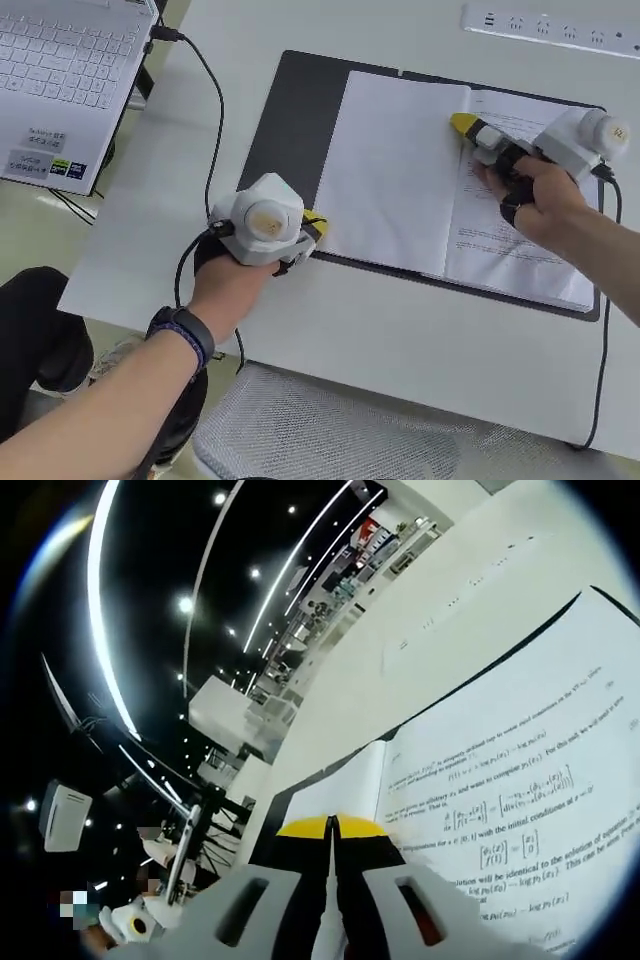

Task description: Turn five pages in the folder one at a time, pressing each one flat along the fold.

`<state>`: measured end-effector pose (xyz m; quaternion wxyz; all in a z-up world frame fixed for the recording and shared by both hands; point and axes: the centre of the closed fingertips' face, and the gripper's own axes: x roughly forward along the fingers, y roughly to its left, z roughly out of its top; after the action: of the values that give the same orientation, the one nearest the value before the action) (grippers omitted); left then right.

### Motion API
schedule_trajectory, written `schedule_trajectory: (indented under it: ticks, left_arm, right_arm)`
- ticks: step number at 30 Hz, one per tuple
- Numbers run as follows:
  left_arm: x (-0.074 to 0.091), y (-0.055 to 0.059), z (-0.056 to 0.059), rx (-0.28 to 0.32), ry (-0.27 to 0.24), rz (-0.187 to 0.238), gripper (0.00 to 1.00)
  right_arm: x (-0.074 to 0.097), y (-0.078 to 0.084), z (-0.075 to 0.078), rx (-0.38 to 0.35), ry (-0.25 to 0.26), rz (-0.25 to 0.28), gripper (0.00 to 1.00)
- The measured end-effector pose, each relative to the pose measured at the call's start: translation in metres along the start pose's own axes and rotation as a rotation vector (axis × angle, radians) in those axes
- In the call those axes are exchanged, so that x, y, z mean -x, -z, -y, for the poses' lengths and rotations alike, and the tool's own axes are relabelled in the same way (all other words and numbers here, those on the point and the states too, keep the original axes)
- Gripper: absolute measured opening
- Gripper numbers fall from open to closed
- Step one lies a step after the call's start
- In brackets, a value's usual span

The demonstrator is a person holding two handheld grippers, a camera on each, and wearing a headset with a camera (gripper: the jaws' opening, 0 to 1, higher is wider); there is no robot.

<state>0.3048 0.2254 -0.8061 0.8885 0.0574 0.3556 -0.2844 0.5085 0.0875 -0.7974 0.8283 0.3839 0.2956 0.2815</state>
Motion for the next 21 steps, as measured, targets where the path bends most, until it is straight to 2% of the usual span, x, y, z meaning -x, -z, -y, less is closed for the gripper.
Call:
schedule_trajectory:
  ticks: [6, 8, 9, 10, 15, 21]
  left_arm:
    - [0.0, -0.001, 0.0, 0.002, -0.002, 0.002, 0.0]
    - [0.0, -0.001, -0.001, 0.004, -0.002, 0.002, 0.0]
    - [-0.001, -0.001, -0.001, 0.005, -0.002, 0.002, 0.0]
    - [-0.001, 0.0, -0.001, 0.006, -0.003, 0.002, 0.0]
    - [-0.002, 0.0, -0.003, 0.013, -0.004, 0.004, 0.0]
    - [-0.004, 0.002, -0.004, 0.017, -0.003, 0.004, 0.0]
  right_arm:
    - [-0.01, -0.017, 0.002, -0.049, 0.036, 0.086, 0.0]
    - [-0.013, -0.021, 0.005, -0.085, 0.037, 0.107, 0.0]
    - [-0.015, -0.025, 0.006, -0.131, 0.038, 0.121, 0.0]
    - [-0.015, -0.027, 0.008, -0.126, 0.039, 0.127, 0.0]
    - [-0.021, -0.033, 0.014, -0.123, 0.043, 0.144, 0.0]
    - [-0.023, -0.033, 0.018, -0.108, 0.037, 0.133, 0.0]
